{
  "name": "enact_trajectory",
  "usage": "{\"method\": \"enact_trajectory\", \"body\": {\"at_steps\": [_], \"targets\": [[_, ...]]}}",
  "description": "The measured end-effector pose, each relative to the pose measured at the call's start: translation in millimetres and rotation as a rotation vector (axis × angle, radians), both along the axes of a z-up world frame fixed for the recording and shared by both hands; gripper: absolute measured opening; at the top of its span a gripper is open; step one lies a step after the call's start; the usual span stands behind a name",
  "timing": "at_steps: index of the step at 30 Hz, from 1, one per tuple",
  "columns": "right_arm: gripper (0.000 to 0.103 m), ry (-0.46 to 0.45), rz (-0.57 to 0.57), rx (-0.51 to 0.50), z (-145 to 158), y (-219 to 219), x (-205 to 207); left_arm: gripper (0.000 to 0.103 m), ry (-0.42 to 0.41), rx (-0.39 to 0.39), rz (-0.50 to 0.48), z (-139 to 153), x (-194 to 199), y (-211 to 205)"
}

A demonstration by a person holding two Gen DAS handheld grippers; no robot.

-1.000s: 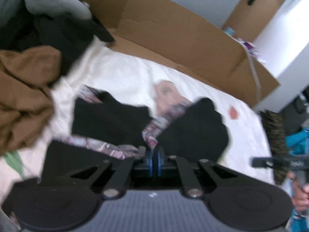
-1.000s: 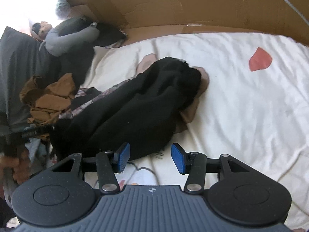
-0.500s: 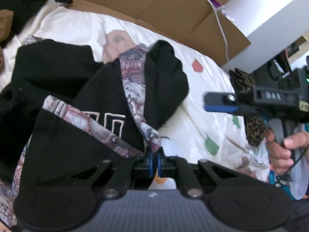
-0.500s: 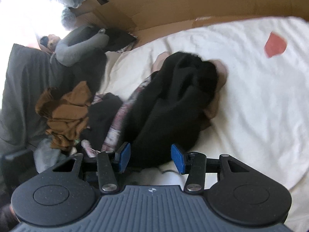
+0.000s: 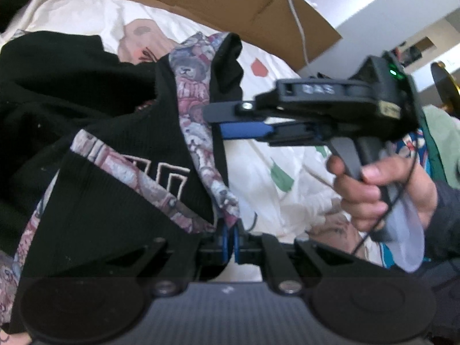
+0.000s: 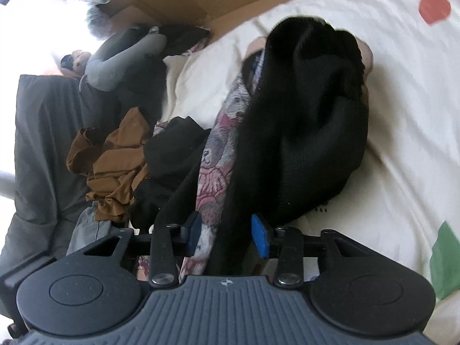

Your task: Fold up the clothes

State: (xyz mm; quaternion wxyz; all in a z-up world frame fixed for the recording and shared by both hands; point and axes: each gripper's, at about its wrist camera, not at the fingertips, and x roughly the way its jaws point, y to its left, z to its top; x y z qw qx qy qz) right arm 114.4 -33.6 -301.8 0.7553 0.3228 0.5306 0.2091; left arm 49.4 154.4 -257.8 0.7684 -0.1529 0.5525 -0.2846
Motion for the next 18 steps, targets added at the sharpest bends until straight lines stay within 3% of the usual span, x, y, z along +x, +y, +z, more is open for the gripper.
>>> {"method": "enact_trajectory", "body": {"at_steps": [3,8,14,18], "targets": [[0.001,0.018,-0.010,0.003,-6,-1,0,0.004,0.010,-0.003,-0.020,-1,-4,-3],[0.000,-0.002,-0.001,-0.087,2,-16,-14,0.008,0.031,0.016,-0.052,0,-4,-8],[0.000,0.017,-0.026,-0.140,3,-55,-30,0.034,0.000,0.064,0.027,14,7,8],[0.000,0.029,-0.020,-0.170,3,-73,-36,0.036,-0.026,0.114,0.094,24,15,26]]}}
